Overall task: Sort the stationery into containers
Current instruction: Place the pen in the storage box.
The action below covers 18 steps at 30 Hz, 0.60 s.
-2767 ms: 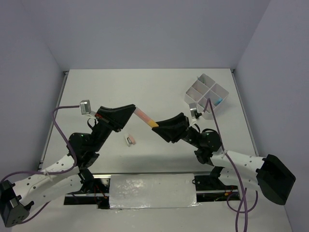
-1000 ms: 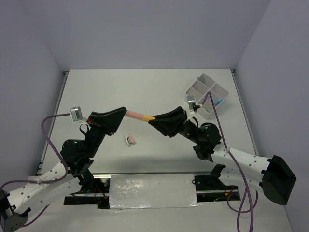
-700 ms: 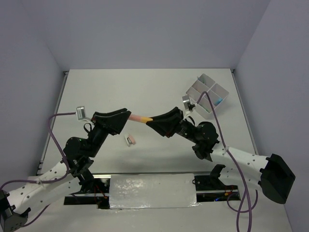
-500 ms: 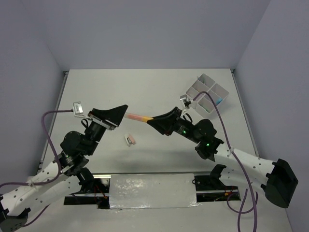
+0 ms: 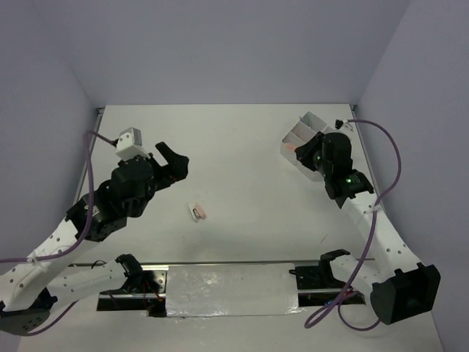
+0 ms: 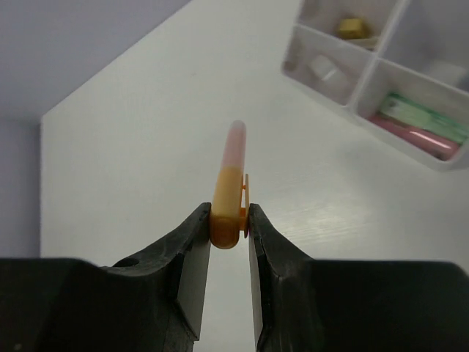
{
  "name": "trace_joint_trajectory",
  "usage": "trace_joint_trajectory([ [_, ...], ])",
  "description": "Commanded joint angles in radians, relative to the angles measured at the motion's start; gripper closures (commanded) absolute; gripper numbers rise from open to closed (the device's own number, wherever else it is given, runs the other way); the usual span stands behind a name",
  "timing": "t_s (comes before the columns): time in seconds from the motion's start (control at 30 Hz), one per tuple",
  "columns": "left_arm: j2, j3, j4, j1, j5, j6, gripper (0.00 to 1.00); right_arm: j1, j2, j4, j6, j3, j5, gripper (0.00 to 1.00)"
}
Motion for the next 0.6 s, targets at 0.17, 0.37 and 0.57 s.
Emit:
trace_joint_trajectory([
  [0.17, 0.093, -0.049, -0.148, -0.002, 0.217, 0.276, 0.03, -0.166, 0.161, -0.265, -0.003, 0.25, 0.139, 1.0],
  [0.37, 0.012, -0.17, -0.062, -0.002, 0.244, 0.294, 0.04, -0.261, 0.225, -0.283, -0.003, 0.295, 0.097, 1.0],
  [0.57, 0.014, -0.167, -0.105, -0.002, 0.228, 0.294, 0.01, -0.371, 0.262, -0.261, -0.003, 0.283, 0.007, 1.0],
])
